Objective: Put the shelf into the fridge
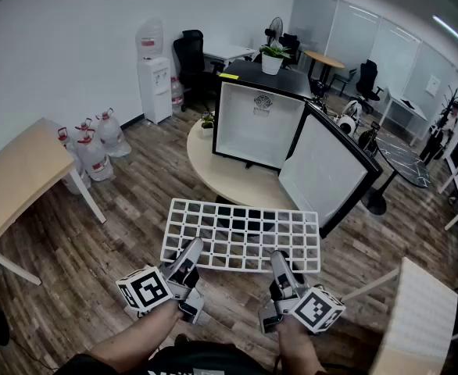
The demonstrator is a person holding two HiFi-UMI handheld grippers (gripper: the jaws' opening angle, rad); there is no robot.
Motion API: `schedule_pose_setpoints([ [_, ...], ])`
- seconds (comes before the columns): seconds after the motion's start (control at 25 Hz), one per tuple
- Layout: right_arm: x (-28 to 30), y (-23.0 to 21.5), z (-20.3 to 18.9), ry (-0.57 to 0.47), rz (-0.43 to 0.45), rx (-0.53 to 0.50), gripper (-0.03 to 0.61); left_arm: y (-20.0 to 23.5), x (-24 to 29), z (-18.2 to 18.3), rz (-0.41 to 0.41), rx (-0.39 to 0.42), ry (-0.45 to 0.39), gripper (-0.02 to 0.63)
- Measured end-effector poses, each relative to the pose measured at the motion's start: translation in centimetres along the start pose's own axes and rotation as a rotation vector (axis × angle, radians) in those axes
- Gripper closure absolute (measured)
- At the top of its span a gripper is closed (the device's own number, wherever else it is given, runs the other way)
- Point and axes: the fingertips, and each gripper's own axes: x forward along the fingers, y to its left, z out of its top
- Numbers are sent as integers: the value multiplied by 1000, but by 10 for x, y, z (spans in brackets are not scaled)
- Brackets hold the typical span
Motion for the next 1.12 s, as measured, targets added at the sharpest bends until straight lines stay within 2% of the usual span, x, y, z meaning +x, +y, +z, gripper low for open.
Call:
schedule_pose_setpoints([
  [0.12,2,1,0,0,-10,0,457,-2,2,2,-21,-26,-7,543],
  [0.32,-4,-5,-3,5,-60,-20,457,9,-6,2,49,-14,24,543],
  [0.48,-2,5,-2,-27,-27,-16,457,-4,-2,6,-42,-30,-6,543],
  [0.6,1,6,-5,-28,-26,-10,456,-1,-7,13,-24,0,-10,541],
  [0.68,3,7,-8,-20,-58,-16,456,5,-11,19,8,12,-2,541],
  [0.88,27,28,-25,-27,1,-12,456,18,-20,40,-35,0,-19,541],
  [1.12,42,39,-45,-47,-40,-29,456,41,-30,56,-59,-18,-4,541],
])
